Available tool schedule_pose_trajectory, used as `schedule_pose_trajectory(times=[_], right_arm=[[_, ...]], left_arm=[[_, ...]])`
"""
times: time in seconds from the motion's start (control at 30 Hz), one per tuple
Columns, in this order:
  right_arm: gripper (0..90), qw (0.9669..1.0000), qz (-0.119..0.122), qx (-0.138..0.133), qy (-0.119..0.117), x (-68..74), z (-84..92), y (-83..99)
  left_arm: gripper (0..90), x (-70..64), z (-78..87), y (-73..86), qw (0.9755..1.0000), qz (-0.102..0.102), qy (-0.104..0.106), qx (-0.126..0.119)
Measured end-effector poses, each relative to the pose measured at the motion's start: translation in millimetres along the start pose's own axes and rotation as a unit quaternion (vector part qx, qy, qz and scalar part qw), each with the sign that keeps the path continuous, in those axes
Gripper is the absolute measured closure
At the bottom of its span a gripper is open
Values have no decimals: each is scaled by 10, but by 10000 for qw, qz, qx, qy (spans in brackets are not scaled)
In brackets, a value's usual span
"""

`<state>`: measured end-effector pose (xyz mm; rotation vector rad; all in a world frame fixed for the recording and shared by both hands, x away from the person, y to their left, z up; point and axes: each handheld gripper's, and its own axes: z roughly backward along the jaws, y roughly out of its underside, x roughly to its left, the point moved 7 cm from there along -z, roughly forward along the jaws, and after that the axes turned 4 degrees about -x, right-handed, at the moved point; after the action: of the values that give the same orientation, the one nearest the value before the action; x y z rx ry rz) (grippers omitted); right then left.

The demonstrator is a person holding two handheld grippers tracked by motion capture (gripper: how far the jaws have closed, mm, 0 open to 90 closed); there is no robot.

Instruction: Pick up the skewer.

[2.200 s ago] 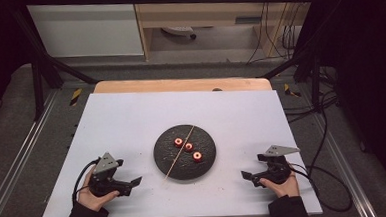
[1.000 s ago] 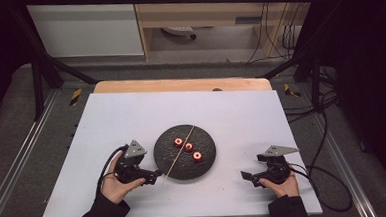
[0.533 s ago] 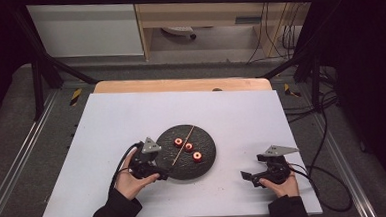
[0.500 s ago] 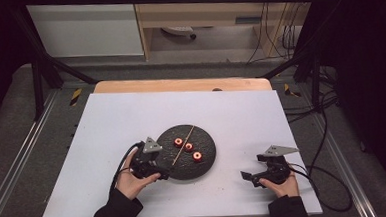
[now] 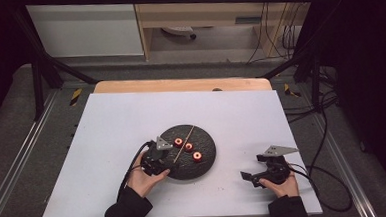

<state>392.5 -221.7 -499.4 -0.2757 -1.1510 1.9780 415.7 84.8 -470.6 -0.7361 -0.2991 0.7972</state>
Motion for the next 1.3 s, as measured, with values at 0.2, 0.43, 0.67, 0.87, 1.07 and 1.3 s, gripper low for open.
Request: schedule_pose_trajectory(times=[0.2, 0.43, 0.67, 0.87, 1.07, 1.3], right_arm=[[6, 10000, -17, -1, -7, 3, 0, 0], [6, 10000, -4, 3, -16, 2, -1, 1], [6, 10000, 5, 17, -15, 0, -4, 4], [6, 10000, 2, 27, -21, 2, -4, 6], [5, 10000, 5, 29, -30, 2, -6, 7], [5, 10000, -8, 32, -34, 3, -5, 6]], left_arm=[[499, -8, -60, -7, 9998, 102, -15, 181], [612, -42, -84, -28, 9991, 106, -5, 401], [679, -54, -103, -21, 9981, 137, -49, 595], [733, -70, -119, -15, 9972, 179, -137, 707], [776, -66, -133, -14, 9962, 255, -253, 788], [828, -61, -135, -16, 9956, 354, -337, 799]])
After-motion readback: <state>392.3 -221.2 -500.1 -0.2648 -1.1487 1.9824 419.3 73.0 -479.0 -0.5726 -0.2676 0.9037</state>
